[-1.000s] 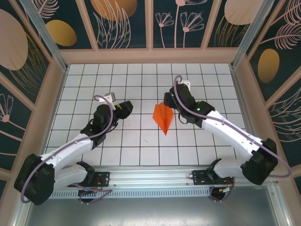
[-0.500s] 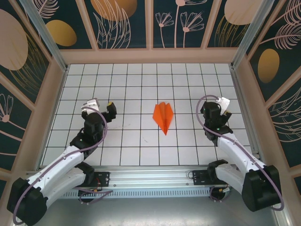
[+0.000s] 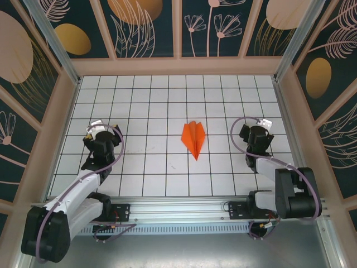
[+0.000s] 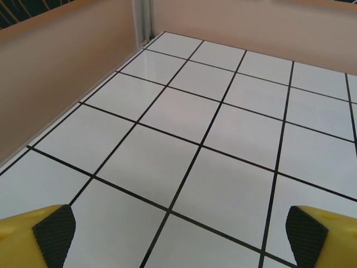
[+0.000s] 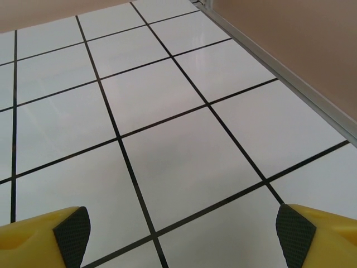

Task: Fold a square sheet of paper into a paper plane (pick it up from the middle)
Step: Reset both arms

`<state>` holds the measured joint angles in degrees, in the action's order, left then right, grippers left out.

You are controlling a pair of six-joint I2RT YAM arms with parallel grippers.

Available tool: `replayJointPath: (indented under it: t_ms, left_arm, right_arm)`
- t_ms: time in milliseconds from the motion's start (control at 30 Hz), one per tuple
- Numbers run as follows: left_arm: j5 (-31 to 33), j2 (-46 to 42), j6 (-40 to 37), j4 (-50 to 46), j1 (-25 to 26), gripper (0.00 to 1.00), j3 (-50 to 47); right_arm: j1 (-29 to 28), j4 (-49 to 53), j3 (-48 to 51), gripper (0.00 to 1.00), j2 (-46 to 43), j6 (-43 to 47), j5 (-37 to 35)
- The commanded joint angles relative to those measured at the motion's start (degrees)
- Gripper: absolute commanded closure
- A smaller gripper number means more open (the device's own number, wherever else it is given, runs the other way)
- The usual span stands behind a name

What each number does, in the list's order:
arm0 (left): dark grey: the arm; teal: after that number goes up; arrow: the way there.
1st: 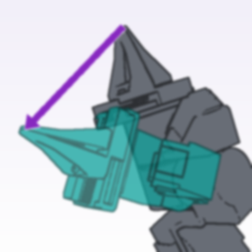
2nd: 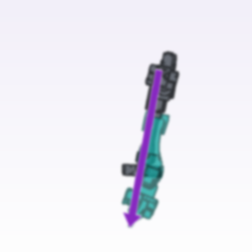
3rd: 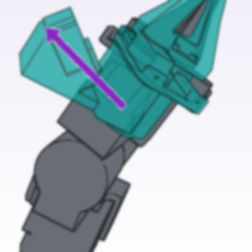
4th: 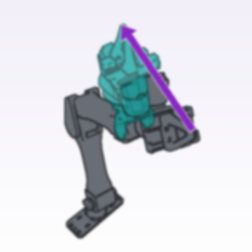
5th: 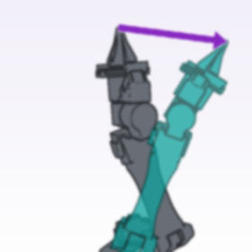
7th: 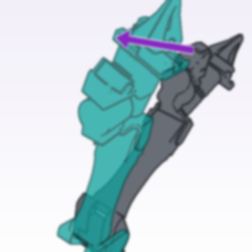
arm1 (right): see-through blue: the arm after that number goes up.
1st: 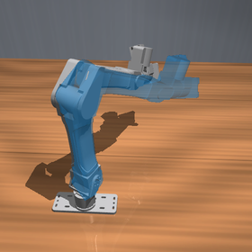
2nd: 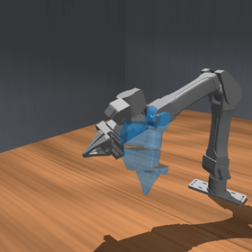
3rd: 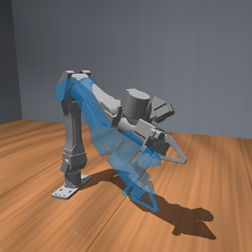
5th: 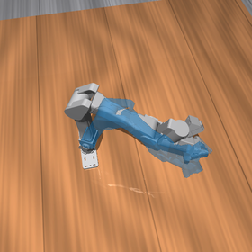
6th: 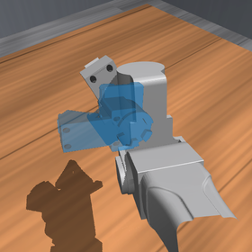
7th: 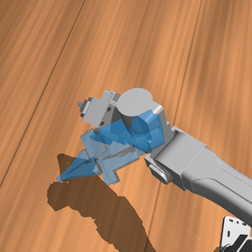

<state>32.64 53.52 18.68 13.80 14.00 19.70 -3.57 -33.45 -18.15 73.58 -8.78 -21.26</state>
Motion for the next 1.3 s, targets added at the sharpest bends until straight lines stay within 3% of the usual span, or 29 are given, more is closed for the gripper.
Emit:
replayJointPath:
  t_ms: [0,300,467,567,600,633,733,767,800,933,1000,1067,1100,1167,1233,1267]
  left_arm:
    - [-1.97,0.67,-2.41,4.85,-2.17,0.02,-0.78]
    - [-0.59,2.80,-4.37,9.56,-3.37,0.02,-2.58]
    - [-1.42,4.22,-6.57,14.97,-3.37,0.01,-4.92]
    - [0.27,5.50,-8.37,20.23,-3.44,0.02,-6.70]
    - [0.59,6.28,-9.36,22.54,-3.45,0.01,-7.43]
    - [0.69,7.48,-10.81,25.94,-3.46,0.02,-8.28]
    - [-0.51,11.70,-15.60,34.05,-3.50,0.02,-9.80]
    - [-1.16,13.21,-16.56,35.15,-3.61,0.02,-9.33]
    - [-1.82,14.71,-17.93,38.14,-3.65,0.01,-9.38]
    - [-6.82,22.37,-21.89,52.20,-4.55,0.02,-9.07]
    - [-10.25,25.28,-21.81,56.42,-5.68,0.02,-8.42]
    - [-16.55,26.38,-18.93,54.70,-7.69,0.01,-6.61]
    - [-19.63,28.49,-18.54,59.15,-8.63,0.02,-7.64]
    - [-18.40,32.06,-16.22,65.12,-9.94,0.01,-8.99]
    - [-22.19,36.18,-15.72,73.05,-11.80,0.01,-10.80]
    - [-21.43,34.49,-14.95,67.62,-11.97,0.01,-9.45]
  right_arm:
    - [1.11,-12.01,1.05,0.11,2.07,3.42,5.11]
    - [3.74,-21.34,-0.89,0.15,8.37,6.54,16.32]
    - [3.75,-24.58,1.01,0.16,7.73,8.09,18.60]
    - [4.17,-43.34,7.04,0.16,14.50,8.72,19.43]
    - [3.79,-45.87,7.22,0.16,16.38,8.53,16.83]
    - [4.13,-38.05,5.37,0.16,14.28,7.64,17.28]
    - [4.80,-38.74,5.26,0.16,14.63,8.16,20.11]
    - [4.63,-38.87,5.22,0.12,14.71,8.23,19.71]
    - [4.62,-39.04,5.33,0.01,14.71,8.19,19.67]
    - [4.52,-39.12,5.33,0.01,14.71,8.16,19.39]
    - [4.54,-39.14,5.39,0.01,14.73,8.16,19.32]
    - [4.50,-39.01,5.41,0.01,14.66,8.12,19.27]
    - [4.54,-39.05,5.32,0.01,14.74,8.07,19.24]
    - [4.54,-38.94,5.28,0.01,14.69,8.07,19.32]
    - [4.66,-38.95,5.26,0.01,14.73,8.07,19.34]
    - [4.63,-38.94,5.27,0.01,14.67,8.04,19.38]
